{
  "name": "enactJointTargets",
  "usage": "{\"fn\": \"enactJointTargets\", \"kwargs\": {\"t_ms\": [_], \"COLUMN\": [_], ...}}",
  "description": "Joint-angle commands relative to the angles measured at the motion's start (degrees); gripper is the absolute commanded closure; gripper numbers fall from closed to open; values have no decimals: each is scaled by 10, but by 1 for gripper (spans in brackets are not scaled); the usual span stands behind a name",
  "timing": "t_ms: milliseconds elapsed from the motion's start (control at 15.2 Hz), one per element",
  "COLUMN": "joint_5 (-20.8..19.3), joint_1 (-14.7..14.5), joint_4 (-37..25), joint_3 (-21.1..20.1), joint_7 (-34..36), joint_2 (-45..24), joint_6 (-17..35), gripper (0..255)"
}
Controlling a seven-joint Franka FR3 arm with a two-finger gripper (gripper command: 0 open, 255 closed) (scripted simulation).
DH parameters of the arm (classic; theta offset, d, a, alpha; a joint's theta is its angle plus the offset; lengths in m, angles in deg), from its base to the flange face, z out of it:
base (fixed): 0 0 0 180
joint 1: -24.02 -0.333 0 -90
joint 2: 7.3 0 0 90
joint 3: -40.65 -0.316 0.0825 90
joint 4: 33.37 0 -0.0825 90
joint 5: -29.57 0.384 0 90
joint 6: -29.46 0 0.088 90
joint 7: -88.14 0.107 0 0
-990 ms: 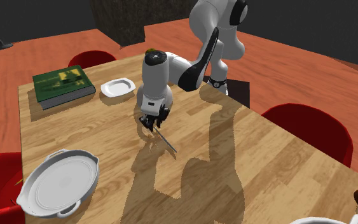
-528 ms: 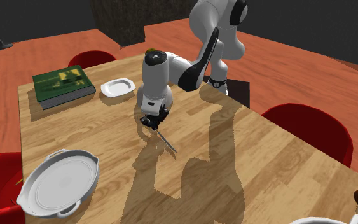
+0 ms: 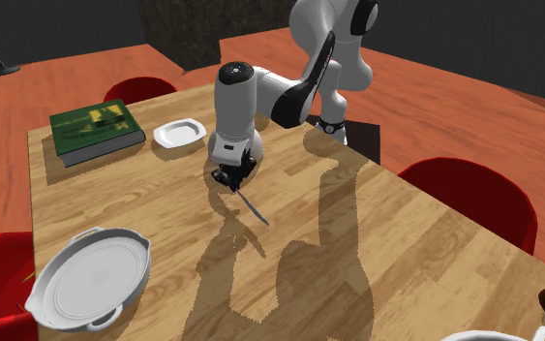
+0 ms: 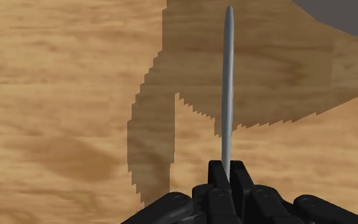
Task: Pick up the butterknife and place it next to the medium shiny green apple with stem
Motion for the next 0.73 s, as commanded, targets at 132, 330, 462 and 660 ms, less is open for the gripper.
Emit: {"fn": "enactJointTargets", "kwargs": {"t_ms": [132, 330, 462, 660], "joint_5": [-3, -5, -6, -7], "joint_1": [-1, -1, -2, -2], "joint_4": [-16, -29, -39, -54], "joint_3": [2, 3, 3, 4], "joint_7": [-2, -3, -3, -5], "joint_2": [12, 19, 23, 29], "joint_6": [-27, -48, -61, -82], "gripper": [255, 255, 255, 255]}}
